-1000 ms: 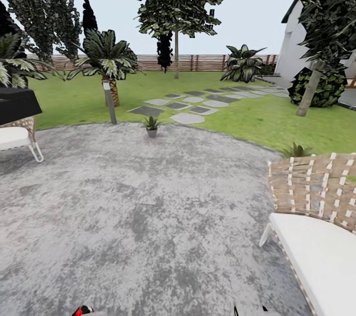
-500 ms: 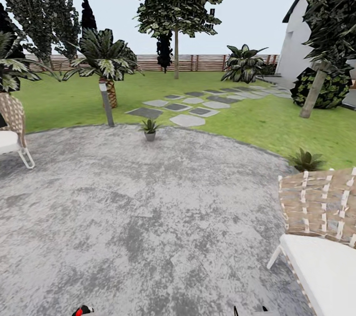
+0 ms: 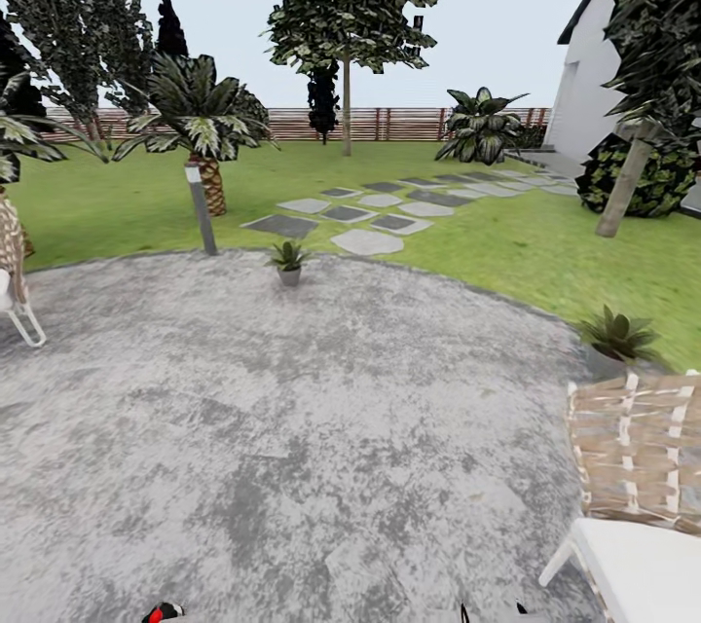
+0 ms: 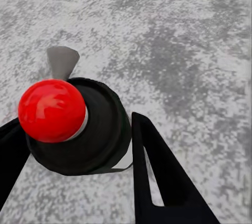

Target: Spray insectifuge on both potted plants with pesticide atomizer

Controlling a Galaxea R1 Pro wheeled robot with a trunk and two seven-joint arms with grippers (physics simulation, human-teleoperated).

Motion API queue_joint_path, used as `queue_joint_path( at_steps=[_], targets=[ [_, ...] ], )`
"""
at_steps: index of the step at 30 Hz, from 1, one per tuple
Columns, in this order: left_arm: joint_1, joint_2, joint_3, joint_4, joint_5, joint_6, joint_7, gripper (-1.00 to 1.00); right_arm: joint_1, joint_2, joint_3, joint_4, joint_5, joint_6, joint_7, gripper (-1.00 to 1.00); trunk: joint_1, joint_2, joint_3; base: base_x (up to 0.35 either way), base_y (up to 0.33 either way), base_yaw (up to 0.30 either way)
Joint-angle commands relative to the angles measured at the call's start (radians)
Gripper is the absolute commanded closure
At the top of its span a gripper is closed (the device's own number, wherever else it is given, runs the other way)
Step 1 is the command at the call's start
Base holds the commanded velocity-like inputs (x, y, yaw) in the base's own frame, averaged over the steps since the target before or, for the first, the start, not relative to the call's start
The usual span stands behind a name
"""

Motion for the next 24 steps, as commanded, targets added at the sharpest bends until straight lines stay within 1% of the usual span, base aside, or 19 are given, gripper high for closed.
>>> queue_joint_path(
  at_steps=[1,4,6,22,24],
  targets=[
    [-0.001,0.0,-0.002,0.001,-0.004,-0.002,0.007,1.0,-0.001,-0.001,0.008,0.0,0.001,-0.001,-0.01,-1.0,0.0,0.0,-0.001,0.339,-0.075,0.0],
    [-0.001,0.0,-0.003,0.001,-0.004,-0.002,0.007,1.0,-0.001,-0.001,0.009,0.0,0.001,-0.001,-0.01,-1.0,0.0,0.0,-0.001,0.339,-0.075,0.022],
    [-0.001,0.0,-0.002,0.001,-0.004,-0.002,0.007,1.0,-0.001,-0.001,0.009,0.0,0.001,-0.001,-0.01,-1.0,0.0,0.0,-0.001,0.339,-0.05,0.153],
    [-0.001,0.0,-0.003,0.001,-0.004,-0.002,0.007,1.0,-0.001,-0.001,0.008,0.0,0.001,-0.001,-0.01,-1.0,0.0,0.0,-0.001,0.339,-0.004,0.264],
    [-0.001,0.0,-0.003,0.001,-0.004,-0.002,0.007,1.0,-0.001,-0.001,0.008,-0.001,0.0,-0.001,-0.011,-1.0,0.0,0.0,-0.001,0.339,0.0,0.115]
  ],
)
